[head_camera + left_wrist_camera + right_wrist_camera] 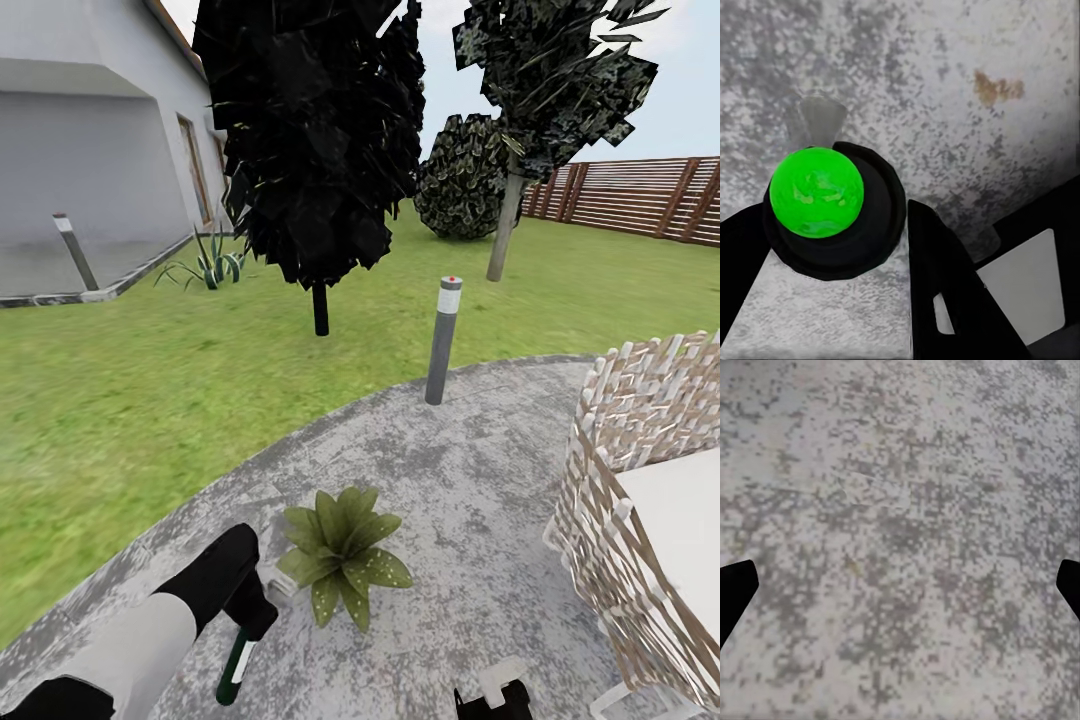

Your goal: Pick up the pesticide atomizer in the garden and spray insectifuge to fully cover both potted plants in the garden.

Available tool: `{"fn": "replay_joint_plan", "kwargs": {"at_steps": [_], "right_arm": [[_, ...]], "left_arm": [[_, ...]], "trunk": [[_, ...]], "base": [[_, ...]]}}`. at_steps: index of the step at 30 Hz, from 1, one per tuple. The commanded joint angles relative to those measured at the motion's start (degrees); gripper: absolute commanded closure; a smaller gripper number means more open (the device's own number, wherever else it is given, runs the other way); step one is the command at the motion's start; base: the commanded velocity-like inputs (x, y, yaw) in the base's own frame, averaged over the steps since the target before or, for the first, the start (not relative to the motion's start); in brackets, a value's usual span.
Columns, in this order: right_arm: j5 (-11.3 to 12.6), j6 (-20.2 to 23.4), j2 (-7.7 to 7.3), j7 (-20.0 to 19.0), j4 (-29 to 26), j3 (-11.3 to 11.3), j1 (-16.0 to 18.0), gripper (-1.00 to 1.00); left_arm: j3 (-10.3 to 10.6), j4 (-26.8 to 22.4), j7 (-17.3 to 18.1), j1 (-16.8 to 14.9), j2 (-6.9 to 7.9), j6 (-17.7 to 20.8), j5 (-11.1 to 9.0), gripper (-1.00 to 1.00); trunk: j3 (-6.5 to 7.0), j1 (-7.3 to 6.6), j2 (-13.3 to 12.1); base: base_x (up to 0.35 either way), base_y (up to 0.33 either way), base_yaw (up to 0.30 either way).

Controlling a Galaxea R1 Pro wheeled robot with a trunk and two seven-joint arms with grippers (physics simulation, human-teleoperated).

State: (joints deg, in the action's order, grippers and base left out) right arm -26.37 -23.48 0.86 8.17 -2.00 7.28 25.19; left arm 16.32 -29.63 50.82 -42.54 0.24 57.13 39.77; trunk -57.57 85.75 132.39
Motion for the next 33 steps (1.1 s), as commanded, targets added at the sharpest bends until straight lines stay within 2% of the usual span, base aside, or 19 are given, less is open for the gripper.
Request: {"fn": "replay_joint_plan", "kwargs": {"at_steps": [1, 9, 18, 20, 24, 29, 33], "right_arm": [[-0.6, -0.2, 0.02, 0.3, 0.1, 0.5, 0.0, -1.0], [-0.6, -0.2, 0.02, 0.3, 0.1, 0.5, 0.0, -1.0], [-0.6, -0.2, 0.02, 0.3, 0.1, 0.5, 0.0, -1.0], [-0.6, -0.2, 0.02, 0.3, 0.1, 0.5, 0.0, -1.0], [-0.6, -0.2, 0.02, 0.3, 0.1, 0.5, 0.0, -1.0], [-0.6, -0.2, 0.02, 0.3, 0.1, 0.5, 0.0, -1.0], [-0.6, -0.2, 0.02, 0.3, 0.1, 0.5, 0.0, -1.0]], "left_arm": [[0.2, -0.2, 0.6, 0.1, -0.18, 0.0, 0.8, 1.0], [0.0, -0.8, 0.6, 0.2, -0.26, 0.0, 0.8, 1.0], [0.0, -0.1, 0.6, 0.5, -0.32, -0.1, 0.6, 1.0], [0.1, -0.1, 0.6, 1.9, -0.31, -0.1, 0.6, 1.0], [0.0, -0.3, 0.6, 2.6, -0.02, -1.3, 0.8, 1.0], [0.1, -2.3, 0.6, 2.1, -0.23, -1.1, 0.8, 1.0], [0.1, -6.9, 0.7, 0.7, -0.34, -0.4, 1.0, 1.0]], "trunk": [[-0.05, -0.01, 0.0], [-0.05, -0.01, 0.0], [-0.05, -0.01, 0.0], [-0.05, -0.01, 0.0], [-0.05, -0.01, 0.0], [-0.05, -0.01, 0.0], [-0.05, -0.01, 0.0]], "base": [[0.0, 0.0, -0.08], [0.0, 0.0, -0.237], [0.0, 0.0, -0.016], [0.0, 0.0, 0.0], [0.0, 0.0, 0.0], [0.0, 0.0, 0.0], [0.0, 0.0, 0.0]]}}
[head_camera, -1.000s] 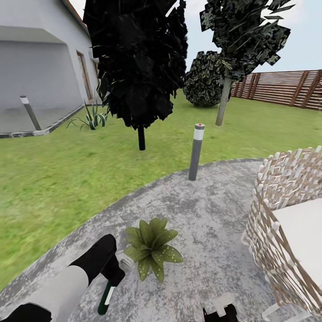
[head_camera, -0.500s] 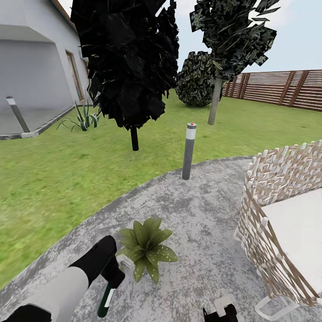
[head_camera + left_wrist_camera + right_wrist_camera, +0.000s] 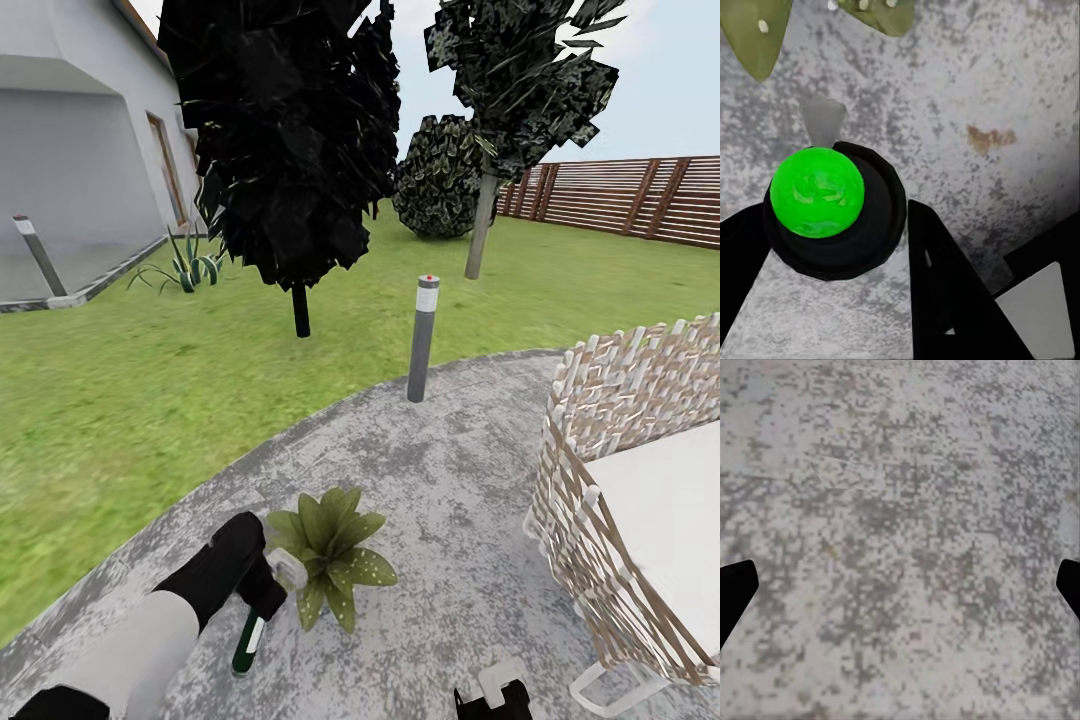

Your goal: Pick up the pesticide atomizer in the garden and spray insectifuge to fully cover both potted plants in the garden.

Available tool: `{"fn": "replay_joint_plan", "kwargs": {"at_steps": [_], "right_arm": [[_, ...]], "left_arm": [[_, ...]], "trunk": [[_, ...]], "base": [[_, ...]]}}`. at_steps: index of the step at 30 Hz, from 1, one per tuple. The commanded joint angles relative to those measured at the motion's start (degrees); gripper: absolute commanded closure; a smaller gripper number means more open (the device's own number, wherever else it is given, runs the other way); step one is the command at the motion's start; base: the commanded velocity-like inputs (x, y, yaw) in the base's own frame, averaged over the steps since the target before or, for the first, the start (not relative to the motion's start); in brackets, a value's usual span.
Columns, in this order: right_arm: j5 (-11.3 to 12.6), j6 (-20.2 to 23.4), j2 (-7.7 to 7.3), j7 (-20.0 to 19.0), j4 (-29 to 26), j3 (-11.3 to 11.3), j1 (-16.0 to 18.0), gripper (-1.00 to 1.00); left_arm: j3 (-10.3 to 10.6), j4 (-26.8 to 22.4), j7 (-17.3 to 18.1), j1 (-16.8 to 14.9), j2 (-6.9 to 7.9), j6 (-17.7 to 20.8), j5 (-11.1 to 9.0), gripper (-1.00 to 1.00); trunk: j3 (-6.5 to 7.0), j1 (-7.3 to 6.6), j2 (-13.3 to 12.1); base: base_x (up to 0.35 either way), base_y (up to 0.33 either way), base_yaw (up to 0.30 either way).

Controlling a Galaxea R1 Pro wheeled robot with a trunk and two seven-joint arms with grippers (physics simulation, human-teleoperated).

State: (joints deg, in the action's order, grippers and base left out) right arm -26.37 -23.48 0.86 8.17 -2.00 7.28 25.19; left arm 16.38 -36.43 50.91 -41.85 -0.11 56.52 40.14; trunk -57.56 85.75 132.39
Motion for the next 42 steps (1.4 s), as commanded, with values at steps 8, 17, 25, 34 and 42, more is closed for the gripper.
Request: {"fn": "replay_joint_plan", "kwargs": {"at_steps": [8, 17, 25, 34, 42], "right_arm": [[-0.6, -0.2, 0.02, 0.3, 0.1, 0.4, 0.0, -1.0], [-0.6, -0.2, 0.02, 0.3, 0.1, 0.4, 0.0, -1.0], [-0.6, -0.2, 0.02, 0.3, 0.1, 0.4, 0.0, -1.0], [-0.6, -0.2, 0.02, 0.3, 0.1, 0.5, 0.0, -1.0], [-0.6, -0.2, 0.02, 0.3, 0.1, 0.5, 0.0, -1.0]], "left_arm": [[0.2, 0.6, 0.6, 0.2, 0.02, 0.2, 0.5, 1.0], [0.0, 3.4, 0.5, 2.2, 0.54, -0.3, 0.7, 1.0], [0.1, 3.2, 0.5, 0.7, 0.07, 0.0, 0.9, 1.0], [0.1, 3.2, 0.5, -0.6, 0.07, 0.3, 0.9, 1.0], [0.3, 3.2, 0.8, -3.2, -0.43, 0.5, 0.6, 1.0]], "trunk": [[-0.05, -0.01, 0.0], [-0.05, -0.01, 0.0], [-0.05, -0.01, 0.0], [-0.05, -0.01, 0.0], [-0.05, -0.01, 0.0]], "base": [[0.0, 0.0, 0.0], [0.0, 0.076, -0.003], [-0.044, 0.296, -0.257], [0.022, 0.327, -0.136], [0.054, 0.08, -0.001]]}}
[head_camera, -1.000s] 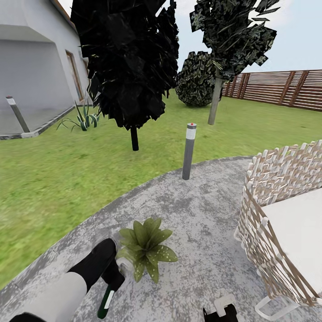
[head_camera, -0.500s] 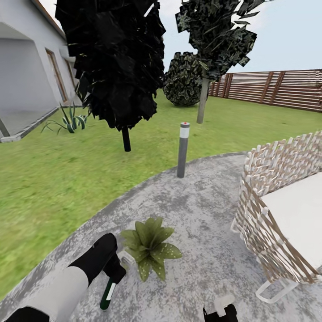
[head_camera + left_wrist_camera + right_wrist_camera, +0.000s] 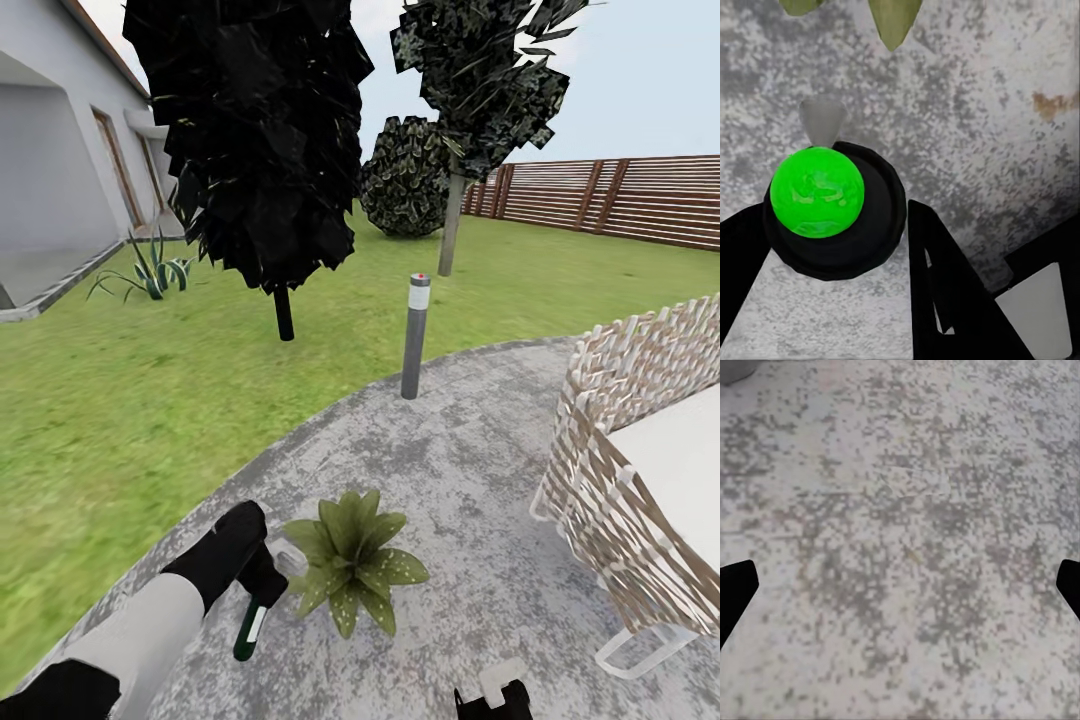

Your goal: Pick up the pesticide atomizer in the garden and spray insectifuge to fully cover both potted plants in the garden.

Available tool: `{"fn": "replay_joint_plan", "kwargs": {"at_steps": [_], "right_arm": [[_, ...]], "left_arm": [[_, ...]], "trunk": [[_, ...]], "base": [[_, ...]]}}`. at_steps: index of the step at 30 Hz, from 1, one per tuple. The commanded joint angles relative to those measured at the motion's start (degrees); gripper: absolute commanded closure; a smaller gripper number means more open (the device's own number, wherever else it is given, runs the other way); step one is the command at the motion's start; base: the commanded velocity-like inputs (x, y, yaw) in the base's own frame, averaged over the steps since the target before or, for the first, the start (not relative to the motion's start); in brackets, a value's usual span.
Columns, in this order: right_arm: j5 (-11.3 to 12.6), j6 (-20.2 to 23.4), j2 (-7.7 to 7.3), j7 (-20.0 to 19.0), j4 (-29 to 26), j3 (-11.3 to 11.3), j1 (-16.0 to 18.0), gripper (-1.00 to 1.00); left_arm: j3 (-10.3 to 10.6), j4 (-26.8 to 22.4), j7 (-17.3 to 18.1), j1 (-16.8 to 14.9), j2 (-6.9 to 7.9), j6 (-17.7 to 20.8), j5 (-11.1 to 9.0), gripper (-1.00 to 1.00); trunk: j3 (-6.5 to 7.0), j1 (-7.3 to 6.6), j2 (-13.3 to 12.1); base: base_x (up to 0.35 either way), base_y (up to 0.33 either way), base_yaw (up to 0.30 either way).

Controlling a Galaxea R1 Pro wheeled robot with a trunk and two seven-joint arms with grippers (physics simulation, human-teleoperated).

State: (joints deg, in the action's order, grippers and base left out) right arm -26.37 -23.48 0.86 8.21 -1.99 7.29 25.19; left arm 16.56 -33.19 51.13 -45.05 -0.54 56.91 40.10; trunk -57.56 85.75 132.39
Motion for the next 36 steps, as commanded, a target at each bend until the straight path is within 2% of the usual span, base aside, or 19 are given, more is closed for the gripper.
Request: {"fn": "replay_joint_plan", "kwargs": {"at_steps": [1, 4, 9, 14, 18, 24, 31, 36], "right_arm": [[-0.6, -0.2, 0.02, 0.3, 0.1, 0.4, 0.0, -1.0], [-0.6, -0.2, 0.02, 0.3, 0.1, 0.4, 0.0, -1.0], [-0.6, -0.2, 0.02, 0.3, 0.1, 0.5, 0.0, -1.0], [-0.6, -0.2, 0.02, 0.3, 0.1, 0.4, 0.0, -1.0], [-0.6, -0.2, 0.02, 0.3, 0.1, 0.4, 0.0, -1.0], [-0.6, -0.2, 0.02, 0.3, 0.1, 0.4, 0.0, -1.0], [-0.6, -0.2, 0.02, 0.2, 0.1, 0.4, 0.0, -1.0], [-0.6, -0.2, 0.02, 0.2, 0.1, 0.4, 0.0, -1.0]], "left_arm": [[0.1, 0.0, 0.6, -0.2, 0.01, 0.1, 0.6, 1.0], [0.4, 0.4, 0.8, 0.0, 0.31, -0.3, 0.5, 1.0], [0.6, 1.0, 1.0, 0.2, 1.0, -1.0, 0.7, 1.0], [0.6, 1.0, 1.0, 0.2, 0.9, -1.0, 0.8, 1.0], [0.6, 1.0, 0.7, 0.2, 0.81, -1.0, 1.0, 1.0], [0.3, 1.0, 0.8, 0.2, 0.41, -1.0, 0.7, 1.0], [0.5, 1.0, 1.1, -0.4, 0.72, -0.8, 0.6, 1.0], [0.6, 1.0, 0.9, 0.1, 0.4, -0.9, 0.8, 1.0]], "trunk": [[-0.06, -0.01, 0.0], [-0.06, -0.01, 0.0], [-0.06, -0.01, 0.0], [-0.06, -0.01, 0.0], [-0.06, -0.01, 0.0], [-0.06, -0.01, 0.0], [-0.06, -0.01, 0.0], [-0.06, -0.01, 0.0]], "base": [[0.002, 0.002, 0.0], [0.001, 0.001, -0.013], [0.0, 0.0, -0.247], [0.0, 0.0, -0.28], [-0.074, 0.054, -0.041], [-0.094, 0.261, -0.002], [-0.002, 0.305, -0.01], [-0.129, 0.274, -0.226]]}}
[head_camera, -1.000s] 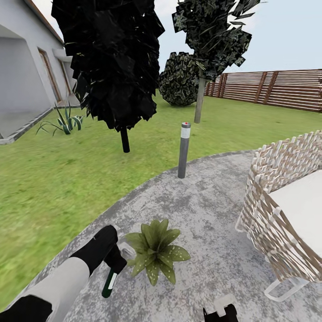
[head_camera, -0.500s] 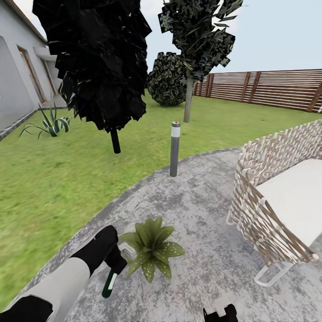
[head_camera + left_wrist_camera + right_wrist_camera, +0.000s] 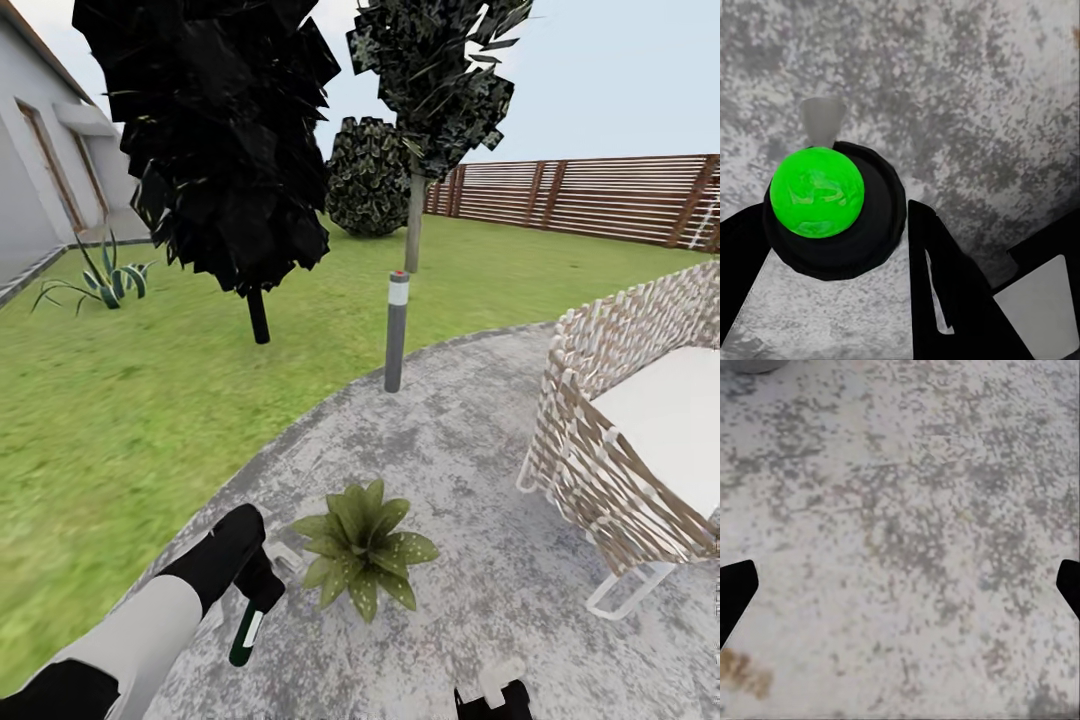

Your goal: Pick up the pesticide atomizer in the garden and spray insectifuge to fully cover both potted plants in the garden.

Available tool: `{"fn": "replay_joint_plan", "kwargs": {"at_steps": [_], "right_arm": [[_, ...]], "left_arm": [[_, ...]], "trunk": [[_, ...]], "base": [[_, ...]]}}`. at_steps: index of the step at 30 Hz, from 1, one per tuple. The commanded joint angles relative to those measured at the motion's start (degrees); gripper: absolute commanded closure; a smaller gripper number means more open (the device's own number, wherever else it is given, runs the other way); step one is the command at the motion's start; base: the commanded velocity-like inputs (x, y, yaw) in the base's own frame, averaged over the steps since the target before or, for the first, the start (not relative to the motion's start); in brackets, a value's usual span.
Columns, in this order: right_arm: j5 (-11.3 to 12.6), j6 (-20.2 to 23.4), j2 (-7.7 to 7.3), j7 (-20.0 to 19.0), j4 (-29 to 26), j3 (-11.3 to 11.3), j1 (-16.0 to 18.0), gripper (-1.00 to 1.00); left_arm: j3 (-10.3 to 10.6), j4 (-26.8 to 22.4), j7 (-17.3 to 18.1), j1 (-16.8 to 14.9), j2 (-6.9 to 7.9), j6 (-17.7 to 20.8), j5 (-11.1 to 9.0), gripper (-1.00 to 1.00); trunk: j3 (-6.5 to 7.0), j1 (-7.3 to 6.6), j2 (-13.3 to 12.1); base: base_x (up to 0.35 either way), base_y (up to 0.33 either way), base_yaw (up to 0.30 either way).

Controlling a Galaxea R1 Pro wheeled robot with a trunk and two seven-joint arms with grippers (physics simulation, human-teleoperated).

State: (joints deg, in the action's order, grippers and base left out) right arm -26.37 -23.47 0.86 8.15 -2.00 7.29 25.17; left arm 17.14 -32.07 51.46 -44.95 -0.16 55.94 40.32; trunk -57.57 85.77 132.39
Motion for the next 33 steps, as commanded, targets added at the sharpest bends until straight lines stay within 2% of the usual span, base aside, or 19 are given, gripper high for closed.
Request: {"fn": "replay_joint_plan", "kwargs": {"at_steps": [1, 10, 14, 20, 33], "right_arm": [[-0.6, -0.2, 0.02, 0.3, 0.1, 0.4, 0.1, -1.0], [-0.6, -0.2, 0.02, 0.3, 0.1, 0.4, 0.1, -1.0], [-0.6, -0.2, 0.02, 0.3, 0.1, 0.4, 0.1, -1.0], [-0.6, -0.2, 0.02, 0.4, 0.1, 0.4, 0.1, -1.0], [-0.7, -0.2, -0.07, 0.4, 0.2, 0.4, 0.1, -1.0]], "left_arm": [[0.0, -0.1, 0.6, 0.0, 0.01, 0.1, 0.6, 1.0], [-0.3, -0.1, 0.4, 0.1, -0.1, 0.0, 0.7, 1.0], [-0.3, -0.1, 0.2, 0.6, -0.02, 0.0, 0.7, 1.0], [-0.1, -0.6, 0.0, 4.9, 0.19, -0.2, 0.8, 1.0], [-0.2, -1.2, -0.1, 4.5, 0.26, -0.2, 0.8, 1.0]], "trunk": [[-0.05, -0.02, 0.0], [-0.05, -0.02, 0.0], [-0.05, -0.02, 0.0], [-0.05, -0.02, 0.0], [-0.05, -0.02, 0.0]], "base": [[-0.062, 0.285, -0.293], [0.086, 0.29, -0.299], [0.067, 0.083, -0.259], [0.004, 0.005, -0.032], [0.0, 0.0, 0.0]]}}
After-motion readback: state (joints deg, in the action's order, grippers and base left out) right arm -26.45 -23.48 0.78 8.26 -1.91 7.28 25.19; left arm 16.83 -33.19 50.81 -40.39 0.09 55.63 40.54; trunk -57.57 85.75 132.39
